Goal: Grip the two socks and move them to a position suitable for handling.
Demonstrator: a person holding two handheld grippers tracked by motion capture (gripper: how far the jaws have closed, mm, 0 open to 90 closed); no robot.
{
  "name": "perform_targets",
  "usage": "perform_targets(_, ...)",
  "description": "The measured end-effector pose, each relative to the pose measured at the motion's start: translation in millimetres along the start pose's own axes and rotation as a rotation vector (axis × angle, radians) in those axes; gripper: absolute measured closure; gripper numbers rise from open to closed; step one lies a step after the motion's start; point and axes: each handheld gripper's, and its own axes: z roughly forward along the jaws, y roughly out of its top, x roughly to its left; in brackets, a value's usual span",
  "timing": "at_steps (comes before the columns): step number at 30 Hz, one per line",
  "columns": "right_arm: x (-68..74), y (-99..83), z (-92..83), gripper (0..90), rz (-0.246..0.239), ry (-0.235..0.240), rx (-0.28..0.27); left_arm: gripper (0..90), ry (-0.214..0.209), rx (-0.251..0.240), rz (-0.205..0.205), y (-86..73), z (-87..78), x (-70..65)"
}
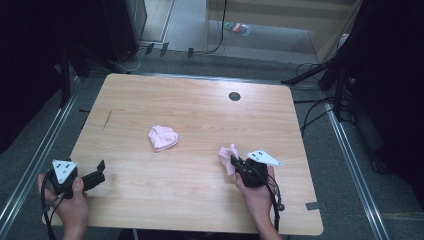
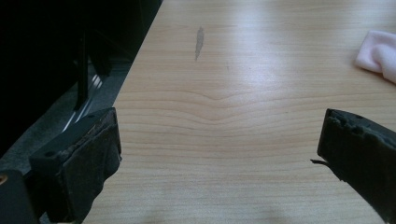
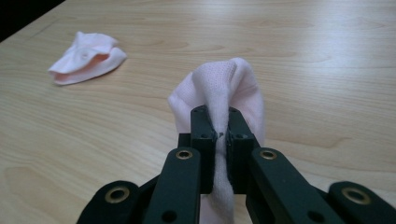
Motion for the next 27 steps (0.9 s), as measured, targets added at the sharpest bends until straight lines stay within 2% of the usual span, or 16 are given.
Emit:
perform_targets(5, 22.7, -0.7, -7.4, 86.3, -0.023, 0.041, 0.003, 0.0, 0.002, -0.006, -0.005, -0.2, -0.5, 0.4)
perform_targets(8, 37.5, -2.7, -8.3, 86.2, -0.026, 0.084, 0.002, 0.0, 0.005, 0.003, 0.014, 0.2, 0.1, -1.6)
perform_targets(11, 50.8, -6.5, -5.0, 86.2, -0.030, 0.112, 0.004, 0.0, 0.003, -0.003, 0.019, 1.5, -0.8, -3.9)
perform_targets(13, 58.3, -9.5, -0.2, 86.2, -0.042, 0.123, 0.016, 0.0, -0.019, -0.012, 0.009, 4.6, -2.5, -5.6)
perform_targets(15, 63.6, -12.9, 5.4, 86.1, -0.049, 0.129, 0.024, 0.0, -0.022, -0.017, 0.022, 7.1, -4.0, -10.8)
perform_targets(20, 69.3, -19.6, 17.4, 86.2, -0.045, 0.121, 0.028, 0.0, -0.068, -0.035, 0.036, 13.0, -9.0, -27.1)
perform_targets(25, 65.6, -26.3, 25.1, 84.8, -0.031, 0.092, 0.042, 0.0, -0.119, -0.040, 0.052, 19.0, -11.3, -47.0)
perform_targets(26, 63.9, -27.4, 27.1, 79.9, -0.021, 0.092, 0.047, 0.0, -0.130, -0.040, 0.051, 19.6, -11.8, -51.8)
perform_targets(27, 62.1, -27.7, 28.5, 68.6, -0.010, 0.096, 0.047, 0.0, -0.141, -0.039, 0.052, 20.4, -12.6, -57.2)
